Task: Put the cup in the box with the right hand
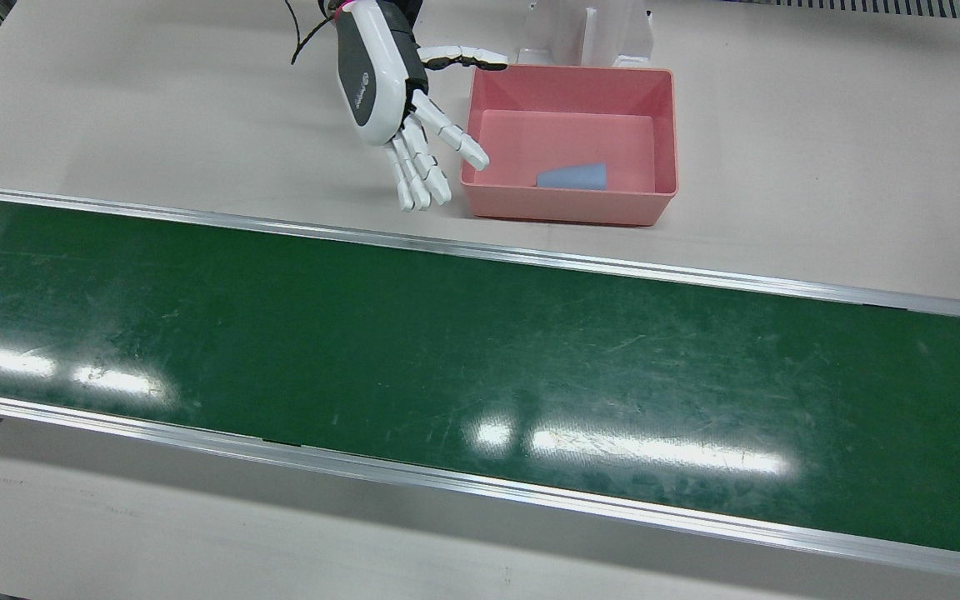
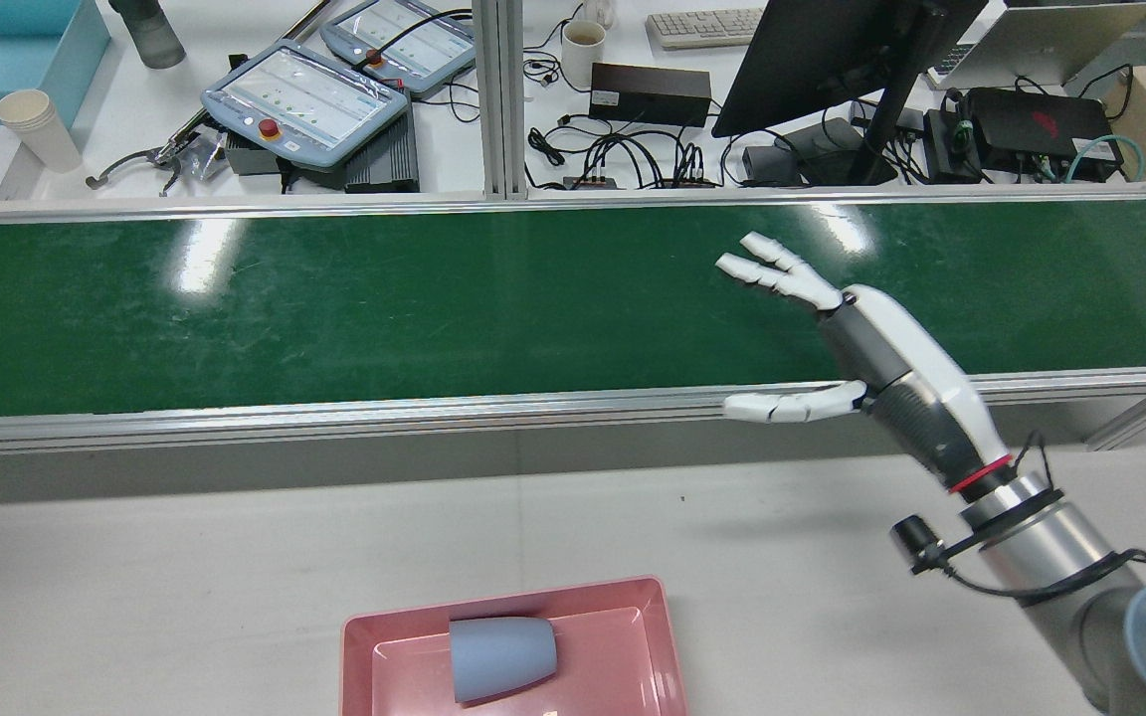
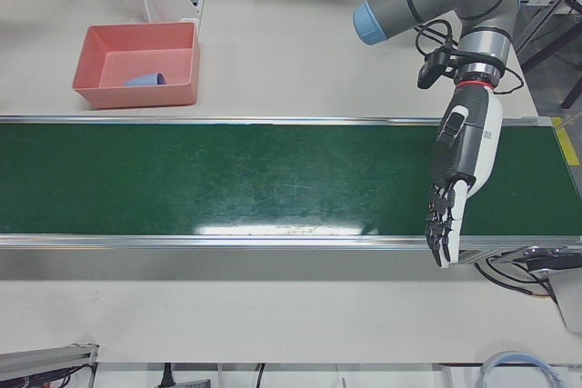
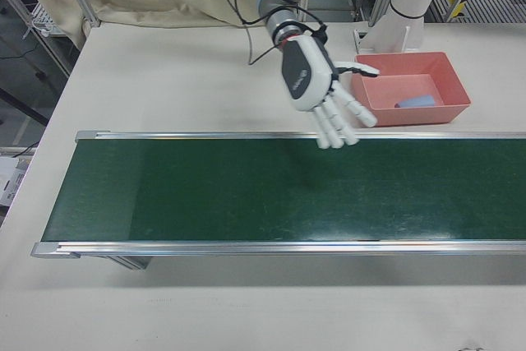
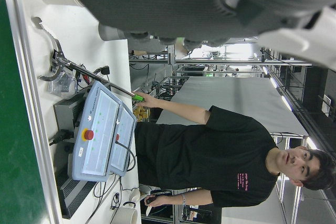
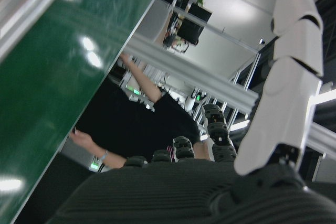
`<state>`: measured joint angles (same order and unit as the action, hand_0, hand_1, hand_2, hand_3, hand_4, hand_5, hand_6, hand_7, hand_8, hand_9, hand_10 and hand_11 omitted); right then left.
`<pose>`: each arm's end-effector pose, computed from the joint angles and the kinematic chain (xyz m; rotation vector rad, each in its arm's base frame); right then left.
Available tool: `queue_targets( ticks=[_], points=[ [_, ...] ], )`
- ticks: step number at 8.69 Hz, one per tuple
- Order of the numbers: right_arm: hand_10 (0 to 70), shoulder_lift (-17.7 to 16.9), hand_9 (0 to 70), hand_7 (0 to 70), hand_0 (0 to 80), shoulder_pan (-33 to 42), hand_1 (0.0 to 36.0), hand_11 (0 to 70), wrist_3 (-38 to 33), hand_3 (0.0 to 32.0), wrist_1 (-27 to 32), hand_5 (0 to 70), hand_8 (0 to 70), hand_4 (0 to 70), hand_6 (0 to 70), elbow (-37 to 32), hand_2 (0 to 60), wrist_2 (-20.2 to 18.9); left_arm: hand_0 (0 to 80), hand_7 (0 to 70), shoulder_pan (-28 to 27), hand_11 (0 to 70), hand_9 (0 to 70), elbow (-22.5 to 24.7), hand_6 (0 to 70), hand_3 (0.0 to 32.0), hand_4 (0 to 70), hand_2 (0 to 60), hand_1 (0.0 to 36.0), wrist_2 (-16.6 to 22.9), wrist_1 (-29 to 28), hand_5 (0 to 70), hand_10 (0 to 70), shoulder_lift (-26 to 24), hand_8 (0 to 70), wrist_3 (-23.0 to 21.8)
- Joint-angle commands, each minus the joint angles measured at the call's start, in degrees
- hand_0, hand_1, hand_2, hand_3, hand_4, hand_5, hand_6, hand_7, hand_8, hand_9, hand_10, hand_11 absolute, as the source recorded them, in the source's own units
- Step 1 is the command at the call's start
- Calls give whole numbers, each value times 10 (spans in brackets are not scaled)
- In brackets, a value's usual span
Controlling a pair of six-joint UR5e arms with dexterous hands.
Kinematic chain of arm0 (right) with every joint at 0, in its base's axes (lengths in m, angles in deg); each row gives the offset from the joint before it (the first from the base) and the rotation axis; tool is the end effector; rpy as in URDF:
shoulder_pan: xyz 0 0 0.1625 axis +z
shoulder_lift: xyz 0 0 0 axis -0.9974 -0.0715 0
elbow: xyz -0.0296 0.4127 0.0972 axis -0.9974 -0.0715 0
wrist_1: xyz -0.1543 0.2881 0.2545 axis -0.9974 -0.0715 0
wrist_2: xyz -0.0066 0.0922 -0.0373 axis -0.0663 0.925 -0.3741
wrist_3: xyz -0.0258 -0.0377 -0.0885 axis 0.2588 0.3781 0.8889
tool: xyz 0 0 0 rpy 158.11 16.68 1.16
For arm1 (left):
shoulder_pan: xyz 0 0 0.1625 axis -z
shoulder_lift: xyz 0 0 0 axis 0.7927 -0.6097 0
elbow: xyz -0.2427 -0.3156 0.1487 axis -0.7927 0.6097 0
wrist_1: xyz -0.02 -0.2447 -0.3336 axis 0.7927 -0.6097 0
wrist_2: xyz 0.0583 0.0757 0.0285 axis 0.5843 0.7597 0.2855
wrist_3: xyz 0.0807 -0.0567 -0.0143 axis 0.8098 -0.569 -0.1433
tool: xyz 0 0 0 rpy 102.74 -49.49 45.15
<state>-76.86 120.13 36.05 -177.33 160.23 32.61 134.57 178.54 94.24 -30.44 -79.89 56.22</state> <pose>-0.1963 -0.3859 0.3951 0.3941 -2.1691 1.7309 -0.0355 -0.5558 0.5412 -0.3746 2.0657 -1.9859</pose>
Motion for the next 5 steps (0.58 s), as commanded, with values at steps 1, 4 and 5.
queue_targets(
  ticks=[1,4,5],
  points=[
    [0,-57,23,84,473,184,183,0,-59,0,5,49,6,0,32,-77,143,-39,0,0,0,0,0,1,0,0,0,0,0,0,1,0,0,0,0,0],
    [0,-60,2,75,471,229,177,0,-59,0,15,44,0,0,28,-170,149,-46,0,0,0,0,0,1,0,0,0,0,0,0,1,0,0,0,0,0],
    [0,-60,0,69,475,233,182,0,-63,0,17,46,0,0,28,-160,146,-48,0,0,0,0,0,2,0,0,0,0,0,0,1,0,0,0,0,0]
  ],
)
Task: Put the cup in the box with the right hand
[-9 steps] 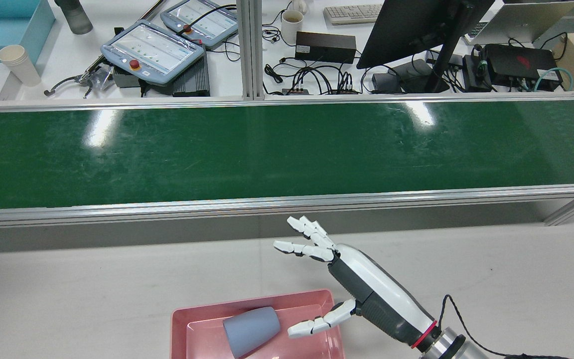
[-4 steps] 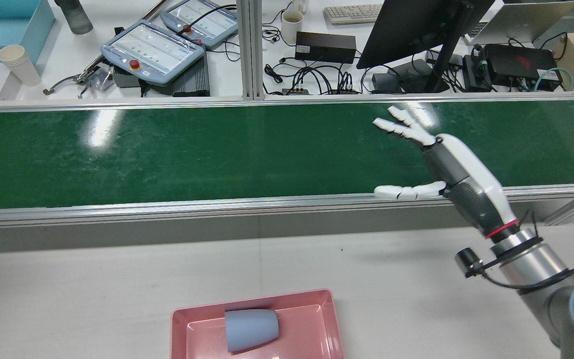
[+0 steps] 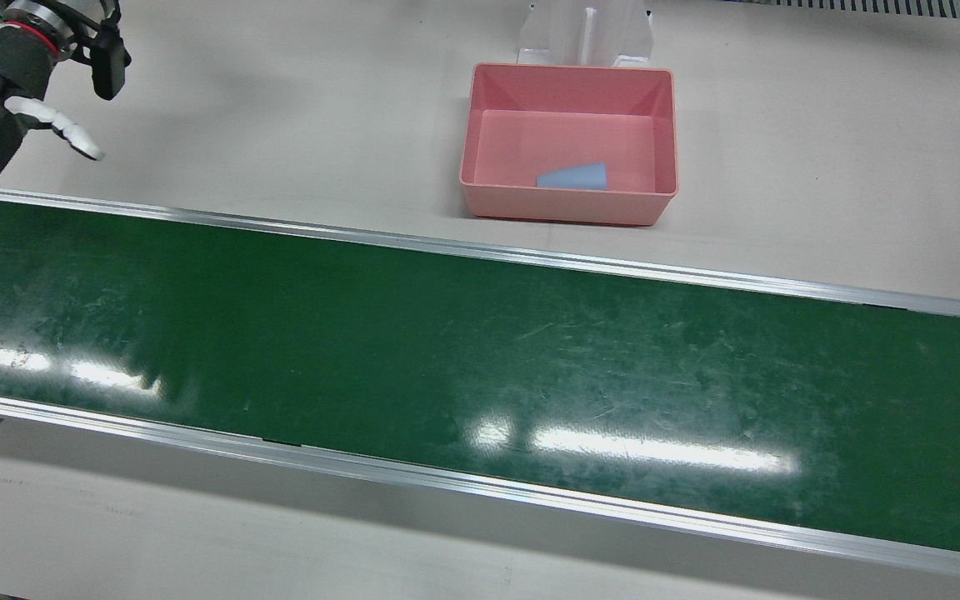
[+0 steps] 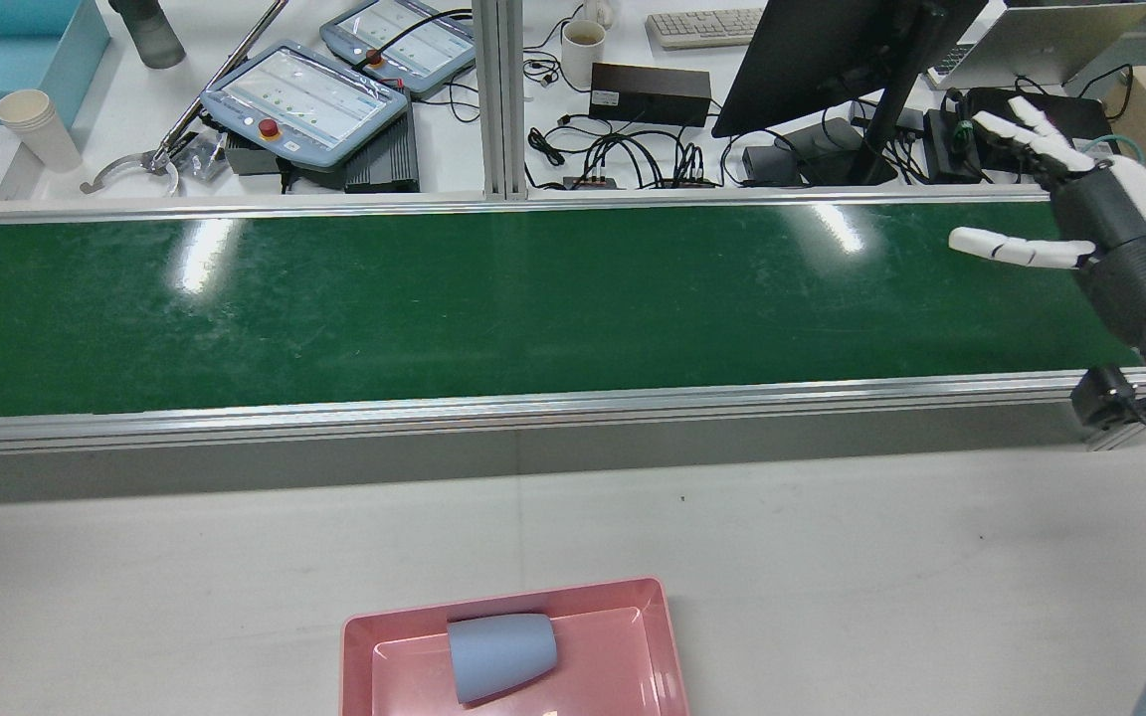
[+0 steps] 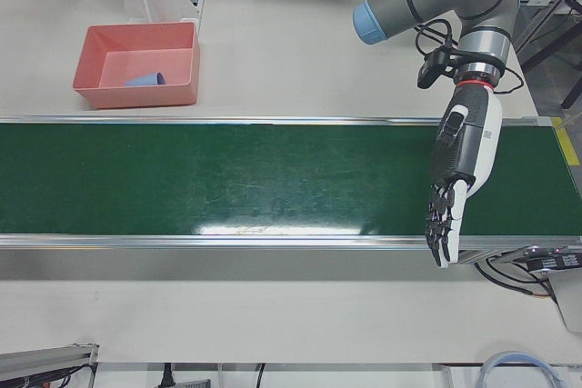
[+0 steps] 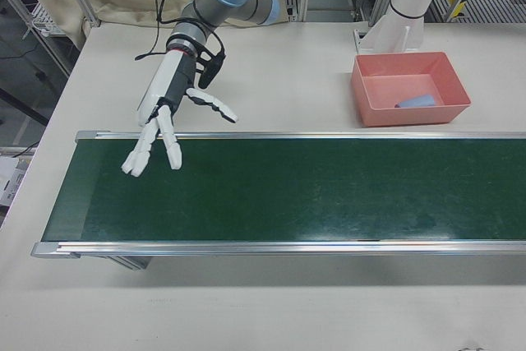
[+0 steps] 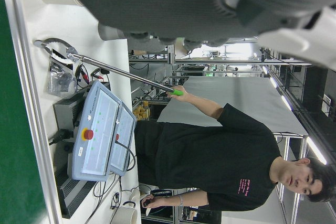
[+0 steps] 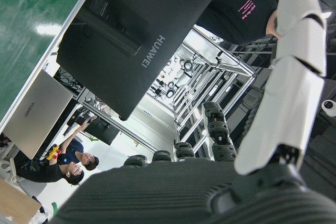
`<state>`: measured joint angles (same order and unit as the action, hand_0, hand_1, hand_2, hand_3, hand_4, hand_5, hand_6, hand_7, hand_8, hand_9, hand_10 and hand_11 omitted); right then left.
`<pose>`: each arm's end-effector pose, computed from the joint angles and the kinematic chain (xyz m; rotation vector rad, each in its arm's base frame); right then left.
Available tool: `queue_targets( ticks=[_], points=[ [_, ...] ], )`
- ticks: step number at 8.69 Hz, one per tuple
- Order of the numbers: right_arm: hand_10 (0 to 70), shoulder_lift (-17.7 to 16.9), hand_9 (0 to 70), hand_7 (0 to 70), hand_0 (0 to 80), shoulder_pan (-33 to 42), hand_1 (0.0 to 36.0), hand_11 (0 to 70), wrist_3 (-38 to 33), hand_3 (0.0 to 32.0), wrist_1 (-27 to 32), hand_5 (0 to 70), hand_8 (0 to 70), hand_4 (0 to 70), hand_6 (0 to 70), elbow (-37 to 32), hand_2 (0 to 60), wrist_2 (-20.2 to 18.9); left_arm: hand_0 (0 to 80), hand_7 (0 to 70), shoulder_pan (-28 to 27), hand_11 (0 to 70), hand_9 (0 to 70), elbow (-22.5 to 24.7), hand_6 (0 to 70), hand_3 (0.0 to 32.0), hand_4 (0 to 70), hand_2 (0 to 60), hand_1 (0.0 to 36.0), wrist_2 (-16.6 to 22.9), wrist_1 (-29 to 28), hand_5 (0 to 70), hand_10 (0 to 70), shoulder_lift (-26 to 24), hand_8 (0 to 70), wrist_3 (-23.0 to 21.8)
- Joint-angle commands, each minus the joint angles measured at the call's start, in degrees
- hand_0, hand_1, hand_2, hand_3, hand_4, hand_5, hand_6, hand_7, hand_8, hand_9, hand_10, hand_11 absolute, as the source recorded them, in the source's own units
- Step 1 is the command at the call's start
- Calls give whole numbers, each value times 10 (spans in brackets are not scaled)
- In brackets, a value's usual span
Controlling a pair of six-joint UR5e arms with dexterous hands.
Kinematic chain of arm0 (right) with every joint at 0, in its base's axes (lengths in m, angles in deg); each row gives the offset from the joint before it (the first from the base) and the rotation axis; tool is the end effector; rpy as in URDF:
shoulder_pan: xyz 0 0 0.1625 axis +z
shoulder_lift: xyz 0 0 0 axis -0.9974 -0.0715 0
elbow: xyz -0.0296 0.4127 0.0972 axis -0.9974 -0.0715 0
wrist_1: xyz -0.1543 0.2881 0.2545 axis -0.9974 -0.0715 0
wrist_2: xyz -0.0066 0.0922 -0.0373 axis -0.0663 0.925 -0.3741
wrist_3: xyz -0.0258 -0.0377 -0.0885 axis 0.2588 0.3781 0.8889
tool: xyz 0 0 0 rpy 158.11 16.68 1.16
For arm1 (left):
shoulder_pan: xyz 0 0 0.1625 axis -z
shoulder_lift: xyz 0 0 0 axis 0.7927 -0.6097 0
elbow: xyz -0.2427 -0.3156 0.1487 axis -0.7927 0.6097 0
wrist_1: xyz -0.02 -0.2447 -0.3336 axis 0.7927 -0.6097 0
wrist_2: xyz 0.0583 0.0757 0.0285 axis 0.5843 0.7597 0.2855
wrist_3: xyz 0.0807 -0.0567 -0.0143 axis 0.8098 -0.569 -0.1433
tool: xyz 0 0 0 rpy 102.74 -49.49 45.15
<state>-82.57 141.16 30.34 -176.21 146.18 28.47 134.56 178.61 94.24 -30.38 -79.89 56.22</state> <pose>-0.0531 -0.4342 0.5316 0.7693 -1.8744 1.9971 -0.0355 -0.5556 0.5408 -0.3748 2.0658 -1.9856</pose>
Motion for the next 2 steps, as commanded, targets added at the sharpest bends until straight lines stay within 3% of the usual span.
queue_targets(
  ticks=[1,2],
  points=[
    [0,-4,0,70,479,23,187,0,-10,0,25,49,0,0,28,-3,143,-7,0,0,1,0,0,1,0,0,0,0,0,0,1,0,0,0,0,0],
    [0,-5,1,72,468,20,165,0,-8,0,55,44,0,0,28,-3,114,-7,0,0,0,0,0,0,0,0,0,0,0,0,0,0,0,0,0,0]
  ],
)
